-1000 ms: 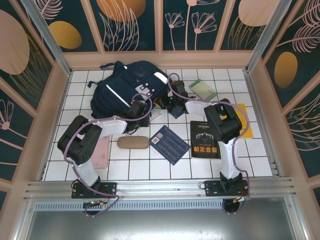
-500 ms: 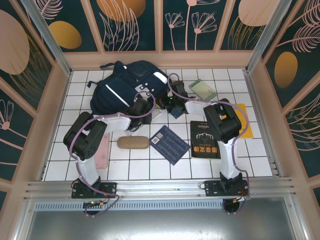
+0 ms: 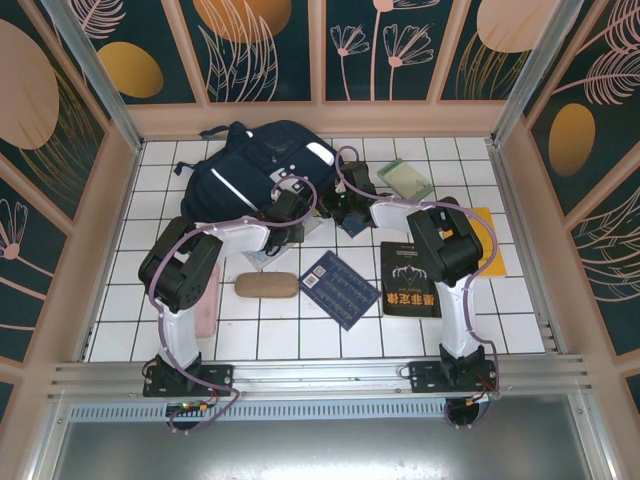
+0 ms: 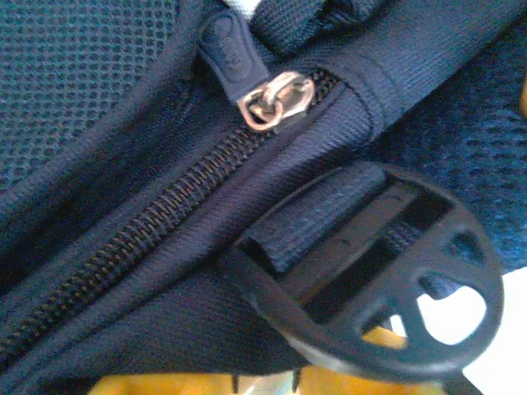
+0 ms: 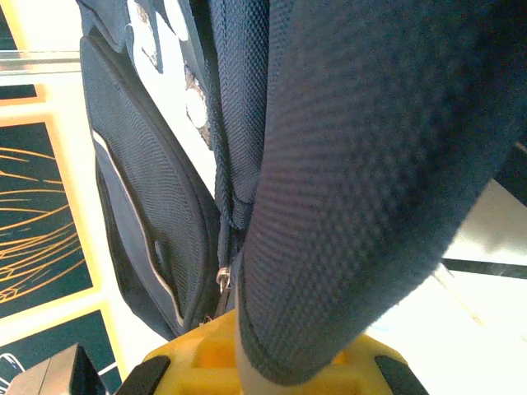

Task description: Pack books, pencil case, and school supplies into a backpack

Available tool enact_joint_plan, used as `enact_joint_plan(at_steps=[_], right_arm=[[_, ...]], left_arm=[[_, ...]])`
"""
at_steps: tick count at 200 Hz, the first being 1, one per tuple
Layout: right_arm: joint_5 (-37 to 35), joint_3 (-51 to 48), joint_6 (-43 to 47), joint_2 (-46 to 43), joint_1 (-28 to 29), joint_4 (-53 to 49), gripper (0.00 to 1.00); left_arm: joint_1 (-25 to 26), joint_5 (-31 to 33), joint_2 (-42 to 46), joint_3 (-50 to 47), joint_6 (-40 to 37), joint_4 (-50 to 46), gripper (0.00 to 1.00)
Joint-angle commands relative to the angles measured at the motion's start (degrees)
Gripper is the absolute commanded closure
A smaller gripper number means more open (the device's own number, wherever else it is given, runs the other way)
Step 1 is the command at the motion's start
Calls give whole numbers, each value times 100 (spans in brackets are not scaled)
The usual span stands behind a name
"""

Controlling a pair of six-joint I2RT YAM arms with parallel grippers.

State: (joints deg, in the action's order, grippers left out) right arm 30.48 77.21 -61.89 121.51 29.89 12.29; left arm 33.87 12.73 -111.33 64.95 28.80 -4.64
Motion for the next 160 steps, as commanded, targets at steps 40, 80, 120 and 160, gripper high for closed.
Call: enact_joint_plan(at_steps=[40,80,120,160], right_arm=[[303,-15,6,-82,71,271,100],[328,-103,-9,-108,-9,360,100],[353,-131,-20,-108,-26,396,100],[414,-145,-35,-76,-44,432,100]], left_arm=[[-29,34,54,-80,12,240,100],[-32,-328,451,-268,-23,264,100],[-30,-297,712,-133,177,135,97],[-30,-604,596,-5,219,122,90]])
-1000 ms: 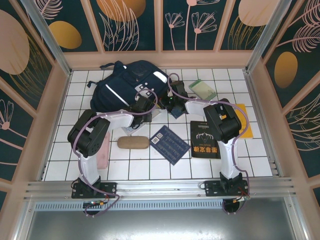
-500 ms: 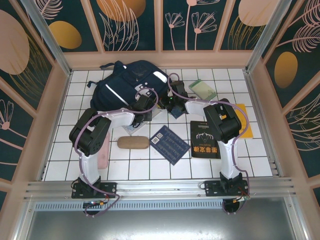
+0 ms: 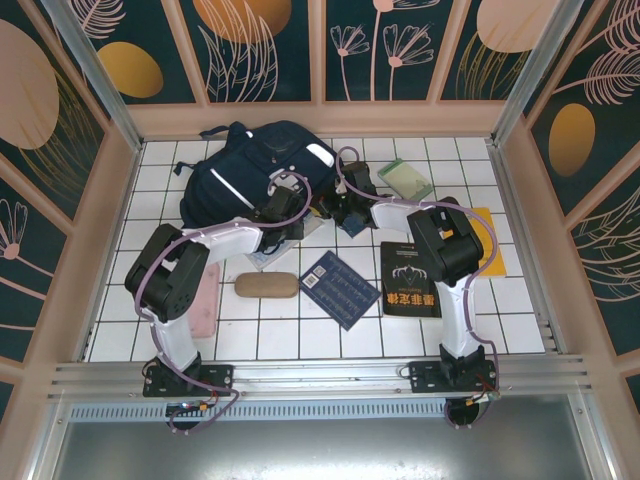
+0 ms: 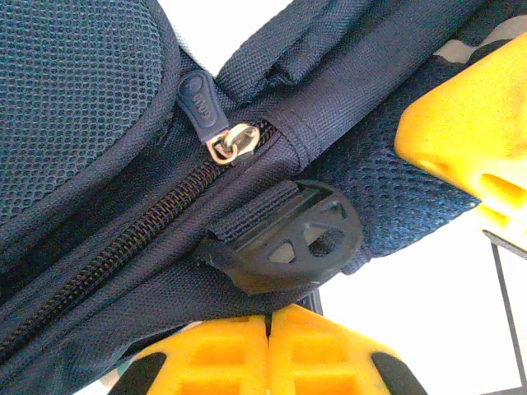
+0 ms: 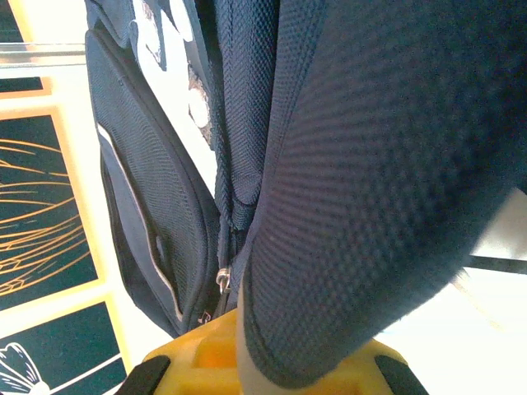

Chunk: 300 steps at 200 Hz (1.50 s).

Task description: Pack books, pencil case, and school supplies into a backpack

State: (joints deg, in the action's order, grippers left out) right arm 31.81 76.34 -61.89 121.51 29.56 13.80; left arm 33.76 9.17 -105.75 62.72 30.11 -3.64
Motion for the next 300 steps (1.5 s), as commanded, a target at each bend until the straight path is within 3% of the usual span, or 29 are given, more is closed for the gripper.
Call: enact_joint_plan(at_steps=[1,25,74,151,244,300], right_arm=[[281,-57,-34,-75,-12,281,100],[308,-44,-34,-64,-29,292,100],[354,-55,-15,-69,-58,281,100],[371,-101,-44,-89,-108,348,100],[361,-66,-65,-60,-135,360,100],[361,-81,-65,-70,-134,359,100]], left_arm=[[-23,-257,29,221,90,21,90],[-26,-436,-126,273,79,30,84],[-19,-478,-499,379,39,-79,83],[-21,-54,-959,651,-65,-651,80],[-18,417,-666,558,-42,-1160,80],[-21,116,-806,592,-110,-916,78]])
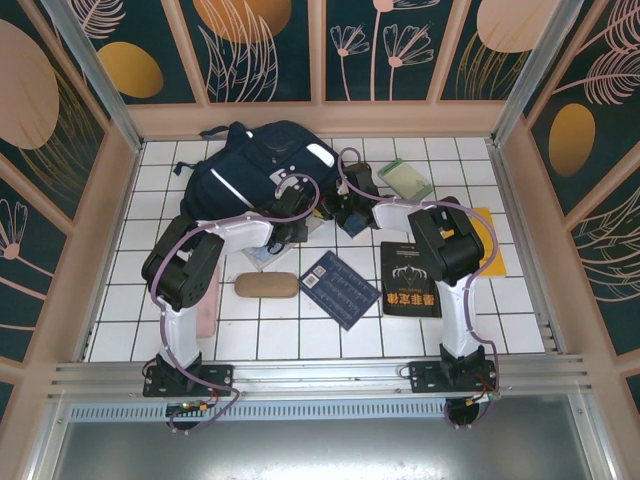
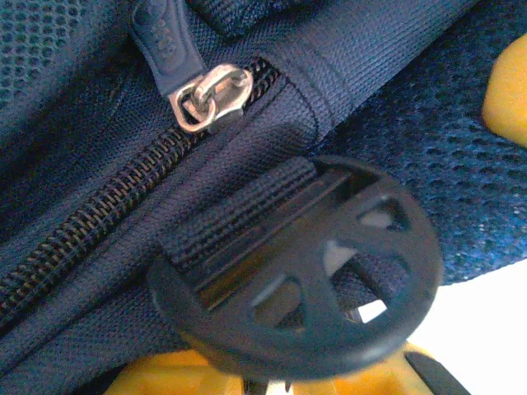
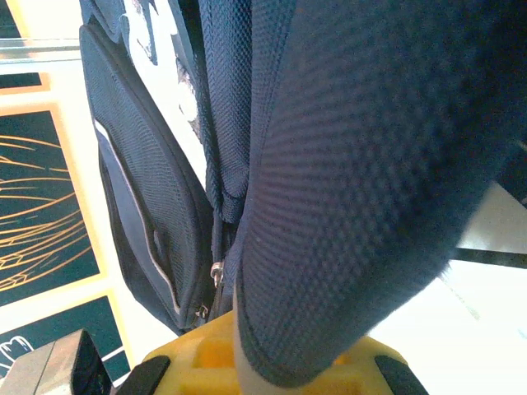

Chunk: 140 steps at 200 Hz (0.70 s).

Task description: Pack books, pencil case, and school supplies into a backpack

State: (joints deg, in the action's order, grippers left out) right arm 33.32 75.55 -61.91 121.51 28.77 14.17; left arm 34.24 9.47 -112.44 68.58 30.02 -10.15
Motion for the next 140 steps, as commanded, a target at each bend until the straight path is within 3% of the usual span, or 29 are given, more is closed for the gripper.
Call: enact_joint_plan(at_steps=[1,46,65,140], right_arm=[[210,-8,-60,-68,-56,323,100],[218,-39,-60,-69,-47,331,100],[210,-61,-57,-93,-56,327,100],[26,4,235,-205,-263,96,100]], left_arm=[[-68,83,-137,11,-102,-262,78],[-67,356,-433,295,-62,-307,78],[-74,492,-488,382,-6,-363,100],[-75,924,566,-243,318,-886,100]])
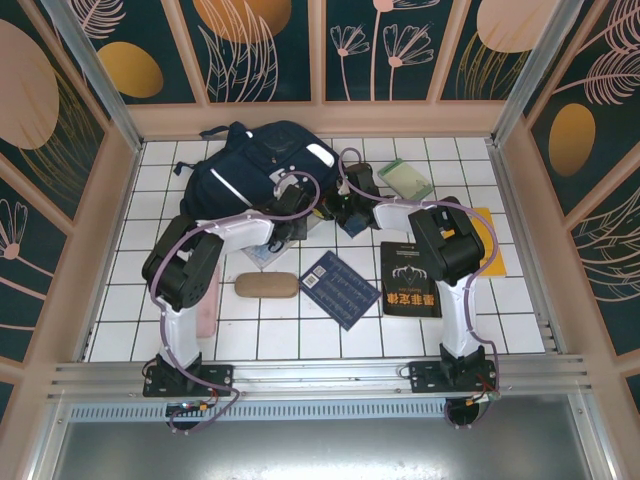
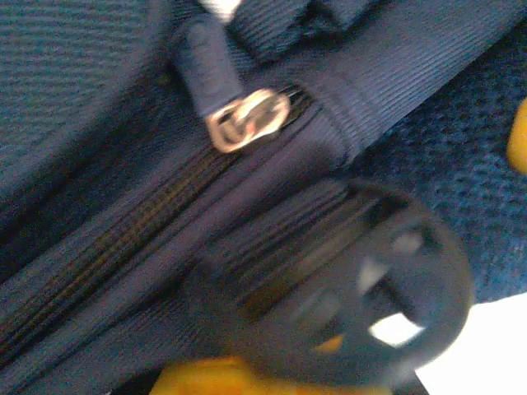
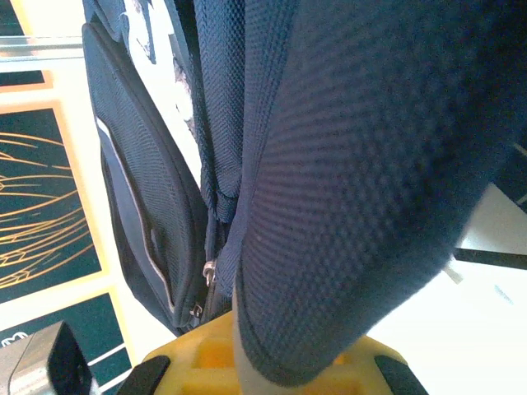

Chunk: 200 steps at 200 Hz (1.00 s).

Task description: Pack books, pencil case, and school supplies into a backpack

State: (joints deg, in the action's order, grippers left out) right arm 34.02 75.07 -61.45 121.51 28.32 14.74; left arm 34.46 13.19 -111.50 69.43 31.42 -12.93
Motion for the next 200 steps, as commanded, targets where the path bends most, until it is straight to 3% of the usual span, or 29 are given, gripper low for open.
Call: enact_joint_plan(at_steps=[1,45,114,156,182,200], right_arm=[[-44,56,196,-206,-224,34,100],[-109,206,389,-185,-478,-143,100],[-137,629,669,-99,-999,-475,100],[-250,1419,1126,247,-1149,-1139,100],[-372,1475,1204,151,-1166,-1379,57],[-630,1237,1267,-150,-1116,-1574,46]], left_arm=[[-97,557,494,-349,179,-616,100],[-170,806,1162,-1087,280,-942,100],[-822,729,2342,-2071,290,-1392,100],[-827,-619,2741,-2030,-424,-784,100],[-722,-1262,2701,-1743,-565,-548,100],[-576,-1501,2614,-1559,-601,-425,100]])
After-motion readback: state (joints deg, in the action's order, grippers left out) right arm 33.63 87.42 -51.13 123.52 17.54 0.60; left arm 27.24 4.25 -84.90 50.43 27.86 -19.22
